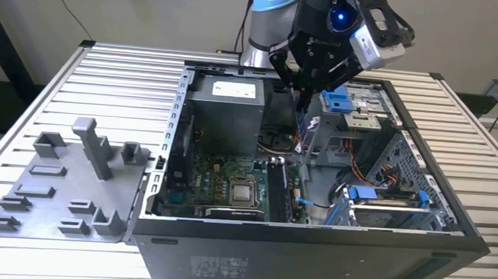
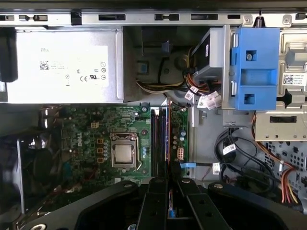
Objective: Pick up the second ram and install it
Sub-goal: 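Insert the second ram into the second slot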
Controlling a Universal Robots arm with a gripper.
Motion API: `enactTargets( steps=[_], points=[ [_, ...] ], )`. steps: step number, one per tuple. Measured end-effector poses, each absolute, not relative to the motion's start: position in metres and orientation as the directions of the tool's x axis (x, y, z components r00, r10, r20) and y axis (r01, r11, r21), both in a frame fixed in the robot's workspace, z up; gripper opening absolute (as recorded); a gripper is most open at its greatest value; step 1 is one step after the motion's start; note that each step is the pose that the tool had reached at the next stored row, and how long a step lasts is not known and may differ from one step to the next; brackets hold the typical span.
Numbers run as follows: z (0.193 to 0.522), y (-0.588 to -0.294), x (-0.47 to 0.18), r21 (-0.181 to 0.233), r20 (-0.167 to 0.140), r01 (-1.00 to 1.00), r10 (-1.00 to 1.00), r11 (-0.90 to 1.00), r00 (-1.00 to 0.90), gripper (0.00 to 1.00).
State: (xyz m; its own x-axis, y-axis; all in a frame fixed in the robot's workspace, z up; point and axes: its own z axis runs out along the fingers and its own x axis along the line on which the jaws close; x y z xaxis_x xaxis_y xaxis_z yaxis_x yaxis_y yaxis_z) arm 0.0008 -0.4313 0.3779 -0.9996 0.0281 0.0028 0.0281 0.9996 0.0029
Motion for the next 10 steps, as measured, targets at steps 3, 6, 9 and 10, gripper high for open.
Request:
enactTargets(
  steps=[3,6,9,10],
  points=[
    [0.375,-0.431,0.001,0.003,0.003,0.028,0.028,1.0,-1.0,0.14],
    [0.371,-0.432,0.001,0.003,0.003,0.028,0.028,1.0,-1.0,0.14],
    [0.366,-0.432,0.001,0.003,0.003,0.027,0.027,1.0,-1.0,0.14],
    [0.365,-0.432,0.002,0.002,0.003,0.023,0.023,1.0,-1.0,0.14]
  ],
)
